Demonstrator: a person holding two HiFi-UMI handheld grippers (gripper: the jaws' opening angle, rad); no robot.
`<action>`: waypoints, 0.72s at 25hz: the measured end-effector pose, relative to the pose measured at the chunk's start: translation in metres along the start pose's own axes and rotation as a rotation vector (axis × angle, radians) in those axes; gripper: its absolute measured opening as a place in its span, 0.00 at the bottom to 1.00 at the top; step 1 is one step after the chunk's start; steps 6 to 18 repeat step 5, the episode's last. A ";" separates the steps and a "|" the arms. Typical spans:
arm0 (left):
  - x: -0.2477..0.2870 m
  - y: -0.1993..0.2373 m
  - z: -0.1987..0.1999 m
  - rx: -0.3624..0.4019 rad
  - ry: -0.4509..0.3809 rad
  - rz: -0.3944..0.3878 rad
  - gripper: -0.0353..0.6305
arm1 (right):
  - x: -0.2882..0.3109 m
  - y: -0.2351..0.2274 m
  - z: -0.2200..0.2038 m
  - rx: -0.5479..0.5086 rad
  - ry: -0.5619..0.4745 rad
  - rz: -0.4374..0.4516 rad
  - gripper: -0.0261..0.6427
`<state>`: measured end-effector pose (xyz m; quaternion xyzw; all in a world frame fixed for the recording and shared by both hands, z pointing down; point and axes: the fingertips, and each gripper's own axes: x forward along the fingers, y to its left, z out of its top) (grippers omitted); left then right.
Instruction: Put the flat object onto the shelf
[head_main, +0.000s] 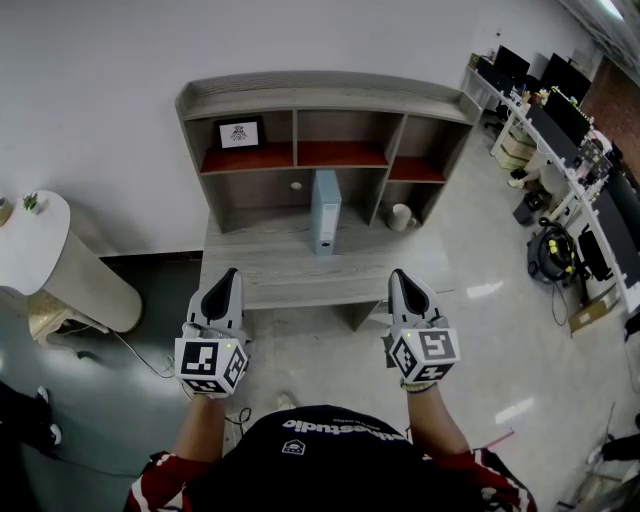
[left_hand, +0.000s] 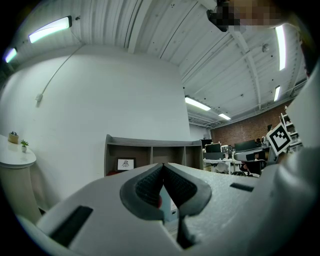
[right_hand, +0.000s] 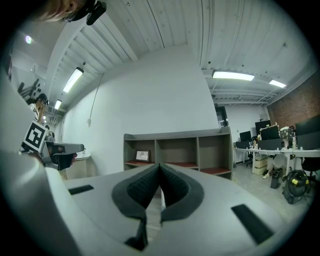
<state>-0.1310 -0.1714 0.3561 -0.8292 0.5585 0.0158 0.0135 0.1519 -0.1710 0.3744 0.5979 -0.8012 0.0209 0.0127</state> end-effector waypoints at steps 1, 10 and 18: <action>0.000 0.001 0.000 0.000 0.001 0.000 0.06 | 0.000 0.001 0.000 -0.001 0.000 0.000 0.04; -0.001 0.003 -0.001 0.000 0.003 0.003 0.06 | 0.002 0.003 -0.001 -0.002 -0.001 0.005 0.04; -0.001 0.003 -0.001 0.000 0.003 0.003 0.06 | 0.002 0.003 -0.001 -0.002 -0.001 0.005 0.04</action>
